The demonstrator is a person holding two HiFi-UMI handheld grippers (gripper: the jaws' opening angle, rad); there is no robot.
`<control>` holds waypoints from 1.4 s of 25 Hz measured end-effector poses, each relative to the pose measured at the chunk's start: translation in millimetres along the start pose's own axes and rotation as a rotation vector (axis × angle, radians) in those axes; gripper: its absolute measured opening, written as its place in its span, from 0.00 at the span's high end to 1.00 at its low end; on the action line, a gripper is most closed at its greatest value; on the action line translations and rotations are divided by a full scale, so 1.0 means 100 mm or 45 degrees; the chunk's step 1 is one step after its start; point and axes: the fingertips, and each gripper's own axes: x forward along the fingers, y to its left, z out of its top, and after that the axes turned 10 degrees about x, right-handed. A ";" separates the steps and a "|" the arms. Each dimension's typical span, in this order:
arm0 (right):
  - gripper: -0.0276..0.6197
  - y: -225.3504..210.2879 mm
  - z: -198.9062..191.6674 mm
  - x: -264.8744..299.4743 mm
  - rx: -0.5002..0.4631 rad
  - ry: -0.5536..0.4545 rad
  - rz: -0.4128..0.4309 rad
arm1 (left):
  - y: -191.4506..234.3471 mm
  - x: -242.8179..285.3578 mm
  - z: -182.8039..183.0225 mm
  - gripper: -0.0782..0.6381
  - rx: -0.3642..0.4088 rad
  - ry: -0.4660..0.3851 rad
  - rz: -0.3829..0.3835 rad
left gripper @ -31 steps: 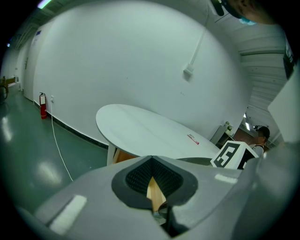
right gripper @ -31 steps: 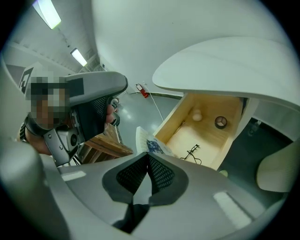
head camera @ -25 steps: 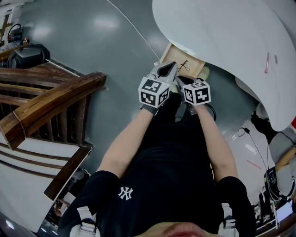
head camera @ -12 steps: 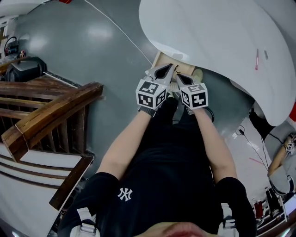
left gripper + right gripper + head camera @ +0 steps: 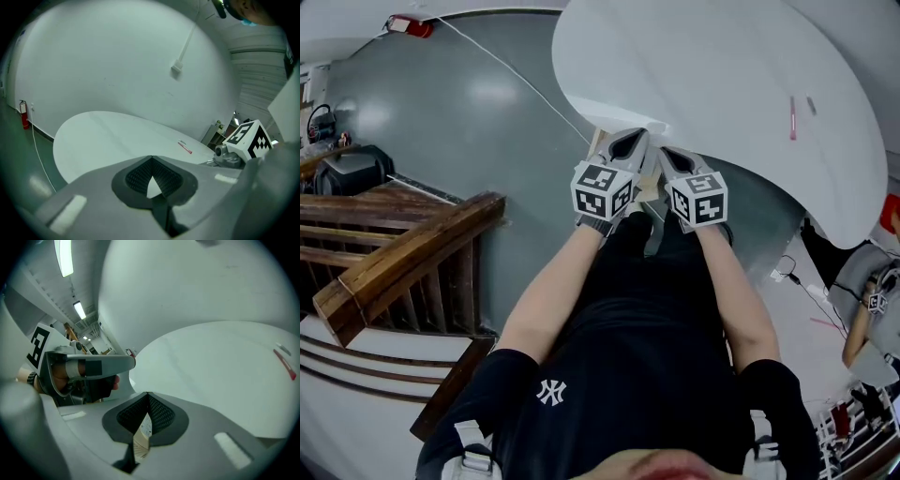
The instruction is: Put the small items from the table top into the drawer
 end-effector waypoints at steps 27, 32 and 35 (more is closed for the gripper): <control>0.91 -1.75 1.02 -1.38 0.138 -0.348 -0.328 | -1.33 1.53 0.97 0.89 0.134 -0.041 -0.332; 0.88 -2.21 1.09 -1.55 0.159 -0.351 -0.420 | -1.49 1.83 1.01 0.89 0.143 -0.010 -0.356; 0.87 -2.50 1.09 -1.61 0.165 -0.337 -0.484 | -1.56 2.00 1.00 0.89 0.146 0.007 -0.368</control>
